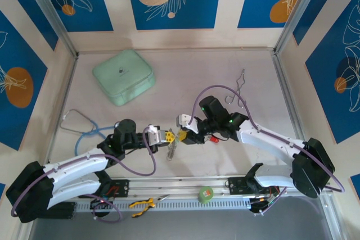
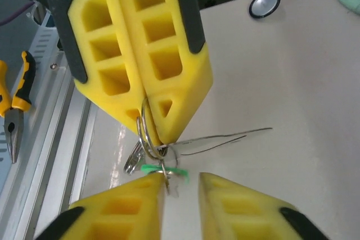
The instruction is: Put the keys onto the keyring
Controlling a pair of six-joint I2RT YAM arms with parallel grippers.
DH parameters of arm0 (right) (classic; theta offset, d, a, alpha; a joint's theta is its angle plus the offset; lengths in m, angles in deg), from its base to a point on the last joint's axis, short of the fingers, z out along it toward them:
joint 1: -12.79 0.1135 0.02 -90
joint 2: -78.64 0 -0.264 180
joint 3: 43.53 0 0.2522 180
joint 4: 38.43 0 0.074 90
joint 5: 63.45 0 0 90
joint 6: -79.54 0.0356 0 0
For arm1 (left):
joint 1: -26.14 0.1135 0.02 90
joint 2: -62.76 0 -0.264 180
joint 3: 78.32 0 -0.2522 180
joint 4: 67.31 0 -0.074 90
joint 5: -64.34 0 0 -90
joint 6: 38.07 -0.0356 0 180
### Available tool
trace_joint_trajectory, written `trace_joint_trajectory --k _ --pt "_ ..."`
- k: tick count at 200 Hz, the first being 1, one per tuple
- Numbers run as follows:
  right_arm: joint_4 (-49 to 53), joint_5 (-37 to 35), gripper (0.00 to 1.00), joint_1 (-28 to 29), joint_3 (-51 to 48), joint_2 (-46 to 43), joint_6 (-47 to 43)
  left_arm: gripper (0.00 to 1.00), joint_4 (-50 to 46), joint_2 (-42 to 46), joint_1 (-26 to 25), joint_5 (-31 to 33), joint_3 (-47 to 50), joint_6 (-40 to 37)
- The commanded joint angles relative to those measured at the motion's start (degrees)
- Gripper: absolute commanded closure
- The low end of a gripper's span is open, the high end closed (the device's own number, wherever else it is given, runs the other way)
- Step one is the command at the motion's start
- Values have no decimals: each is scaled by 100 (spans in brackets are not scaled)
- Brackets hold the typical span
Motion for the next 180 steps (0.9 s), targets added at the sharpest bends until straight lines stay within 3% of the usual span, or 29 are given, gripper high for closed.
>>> trace_joint_trajectory --k 1,78,125,180 --pt "-268 325 73 -2 -184 -298 -96 100 434 -41 -40 -222 97 30" --pt "-1313 487 72 -120 -750 -655 -291 100 1065 -350 -45 -448 163 257" --pt "-1171 619 69 -82 -671 -560 -341 100 1279 -473 -40 -597 152 321" --pt "-1191 746 79 -55 -628 -509 -322 100 1327 -536 -46 -655 91 343"
